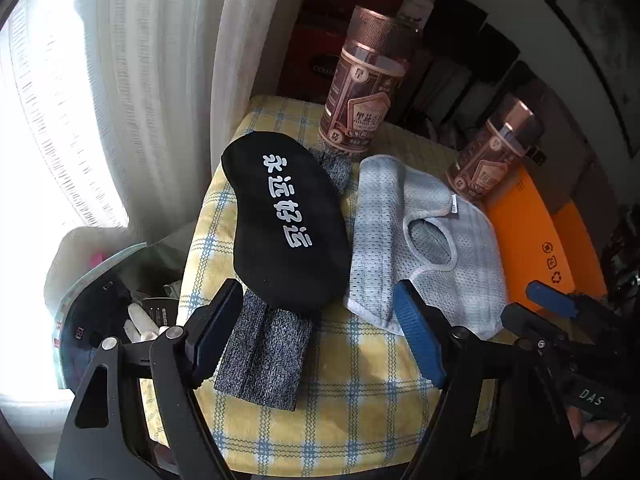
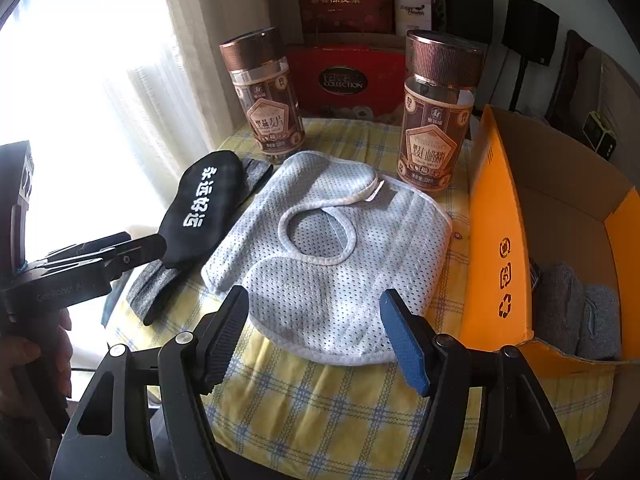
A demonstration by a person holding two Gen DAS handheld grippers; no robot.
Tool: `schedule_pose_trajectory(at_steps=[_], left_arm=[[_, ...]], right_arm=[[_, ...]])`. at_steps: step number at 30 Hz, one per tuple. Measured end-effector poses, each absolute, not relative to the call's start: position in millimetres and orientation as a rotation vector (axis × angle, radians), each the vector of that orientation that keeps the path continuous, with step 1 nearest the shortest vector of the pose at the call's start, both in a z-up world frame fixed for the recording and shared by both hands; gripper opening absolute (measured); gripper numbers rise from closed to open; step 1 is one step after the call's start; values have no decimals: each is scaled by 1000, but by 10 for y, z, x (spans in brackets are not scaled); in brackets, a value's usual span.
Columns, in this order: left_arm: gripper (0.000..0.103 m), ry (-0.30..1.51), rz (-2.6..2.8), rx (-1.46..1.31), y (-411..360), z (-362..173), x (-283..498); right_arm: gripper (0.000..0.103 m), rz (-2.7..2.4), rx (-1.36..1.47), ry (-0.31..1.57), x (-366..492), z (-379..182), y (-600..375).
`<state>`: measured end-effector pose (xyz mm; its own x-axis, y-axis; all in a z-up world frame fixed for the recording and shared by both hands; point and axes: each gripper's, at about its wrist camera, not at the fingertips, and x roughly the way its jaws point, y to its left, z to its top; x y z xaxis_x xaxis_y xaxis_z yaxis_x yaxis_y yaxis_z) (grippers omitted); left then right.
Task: Organize objects
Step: 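Withdraw both tools from the box toward the white mesh bib, then grasp the white mesh bib edge with both tools and lift it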
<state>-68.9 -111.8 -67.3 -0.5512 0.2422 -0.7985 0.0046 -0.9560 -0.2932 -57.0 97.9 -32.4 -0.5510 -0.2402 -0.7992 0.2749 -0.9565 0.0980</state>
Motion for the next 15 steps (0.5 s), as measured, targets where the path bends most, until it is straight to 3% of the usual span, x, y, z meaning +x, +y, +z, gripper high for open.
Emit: schedule_pose_trajectory(at_steps=[2,15], left_arm=[[65,-372,2608,-1414,-1022,-685,-711],[65,-332,2524,-1468,-575,-851,-1031]], right_arm=[[70,-2558,1308,46,-531,-363,1014],[69,-2646,1394,-145,-295,-665,1361]])
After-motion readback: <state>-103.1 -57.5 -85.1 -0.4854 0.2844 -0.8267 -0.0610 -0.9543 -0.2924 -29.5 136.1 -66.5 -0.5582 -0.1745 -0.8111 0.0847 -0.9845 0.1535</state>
